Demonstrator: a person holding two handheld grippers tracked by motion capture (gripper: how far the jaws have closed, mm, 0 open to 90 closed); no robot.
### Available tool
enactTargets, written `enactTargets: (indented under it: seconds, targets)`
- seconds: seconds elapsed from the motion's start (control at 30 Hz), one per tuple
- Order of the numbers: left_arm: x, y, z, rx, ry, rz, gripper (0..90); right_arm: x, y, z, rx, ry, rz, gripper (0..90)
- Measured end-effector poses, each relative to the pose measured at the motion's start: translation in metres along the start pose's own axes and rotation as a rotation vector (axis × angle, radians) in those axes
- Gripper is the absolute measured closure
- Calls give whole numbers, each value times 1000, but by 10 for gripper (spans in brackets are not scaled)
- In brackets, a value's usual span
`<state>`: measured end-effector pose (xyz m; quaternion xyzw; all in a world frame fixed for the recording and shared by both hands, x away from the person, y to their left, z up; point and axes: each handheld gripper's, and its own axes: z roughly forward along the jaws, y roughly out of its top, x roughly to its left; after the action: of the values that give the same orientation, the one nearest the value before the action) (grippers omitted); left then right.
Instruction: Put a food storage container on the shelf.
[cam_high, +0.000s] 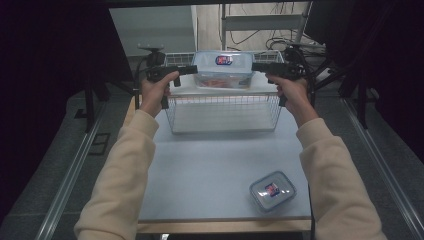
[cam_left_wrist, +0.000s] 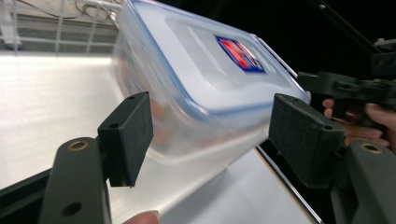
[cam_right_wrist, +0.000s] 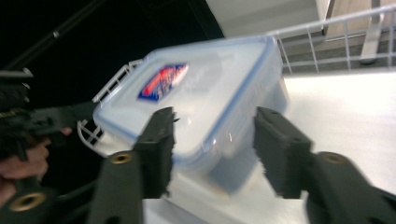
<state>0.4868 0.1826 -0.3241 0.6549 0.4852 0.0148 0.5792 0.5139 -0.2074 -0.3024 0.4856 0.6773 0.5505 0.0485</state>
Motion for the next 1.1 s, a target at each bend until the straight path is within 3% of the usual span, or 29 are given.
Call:
enactTargets:
  seconds: [0.13, 0.3, 0.43, 0.63, 1.1]
  targets:
    - [-5, -15, -8, 9, -1, 23, 294, -1, -20, -8, 18, -17, -35, 758]
    - [-8, -28, -10, 22, -18, 29, 295, 0, -41, 5, 110, 30, -82, 886]
    - [-9, -31, -10, 25, -25, 32, 293, 7, -46, 21, 132, 66, -111, 895]
    - [-9, -34, -11, 45, -27, 42, 292, 9, -47, 36, 118, 57, -105, 895]
    - [-9, -37, -11, 48, -34, 38, 282, -1, -40, 35, 75, 16, -70, 896]
